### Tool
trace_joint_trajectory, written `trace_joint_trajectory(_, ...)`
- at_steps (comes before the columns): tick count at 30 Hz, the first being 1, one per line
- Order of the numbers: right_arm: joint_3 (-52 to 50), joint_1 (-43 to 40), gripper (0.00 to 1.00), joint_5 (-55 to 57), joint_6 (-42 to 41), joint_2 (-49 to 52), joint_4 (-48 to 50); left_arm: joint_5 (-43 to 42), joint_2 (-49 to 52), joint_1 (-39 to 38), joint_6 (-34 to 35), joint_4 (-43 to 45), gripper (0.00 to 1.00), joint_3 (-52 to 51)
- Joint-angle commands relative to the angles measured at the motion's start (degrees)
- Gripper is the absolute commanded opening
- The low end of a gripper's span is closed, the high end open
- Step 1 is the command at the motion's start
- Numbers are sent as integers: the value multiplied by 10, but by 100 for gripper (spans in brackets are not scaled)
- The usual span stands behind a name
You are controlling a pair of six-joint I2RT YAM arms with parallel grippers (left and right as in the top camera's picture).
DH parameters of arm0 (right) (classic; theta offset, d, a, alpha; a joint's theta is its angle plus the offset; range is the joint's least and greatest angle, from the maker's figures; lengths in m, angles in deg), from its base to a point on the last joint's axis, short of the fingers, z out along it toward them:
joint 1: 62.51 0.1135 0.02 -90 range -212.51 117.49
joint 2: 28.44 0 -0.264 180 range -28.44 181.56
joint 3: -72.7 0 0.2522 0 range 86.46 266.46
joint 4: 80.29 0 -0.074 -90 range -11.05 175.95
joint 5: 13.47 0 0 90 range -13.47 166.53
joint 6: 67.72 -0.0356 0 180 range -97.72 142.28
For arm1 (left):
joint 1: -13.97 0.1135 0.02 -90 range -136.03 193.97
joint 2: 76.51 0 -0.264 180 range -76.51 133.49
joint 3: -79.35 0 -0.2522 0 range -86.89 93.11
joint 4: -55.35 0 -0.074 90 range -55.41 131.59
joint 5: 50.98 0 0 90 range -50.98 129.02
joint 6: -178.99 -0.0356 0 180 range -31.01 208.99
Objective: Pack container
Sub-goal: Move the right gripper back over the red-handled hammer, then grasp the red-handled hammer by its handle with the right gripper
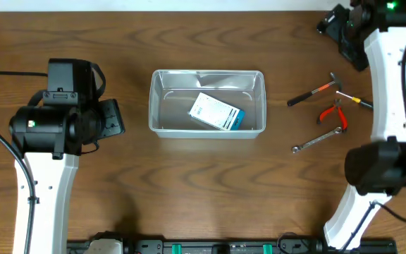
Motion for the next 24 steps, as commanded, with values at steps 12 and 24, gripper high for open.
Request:
trace_joint_trajectory(12,-44,-39,99,-27,-164,168,0,4,0,-2,0,-22,61,3)
trace_joint_trajectory(24,-47,-62,99,-23,-134,212,60,4,0,-2,0,-35,61,3)
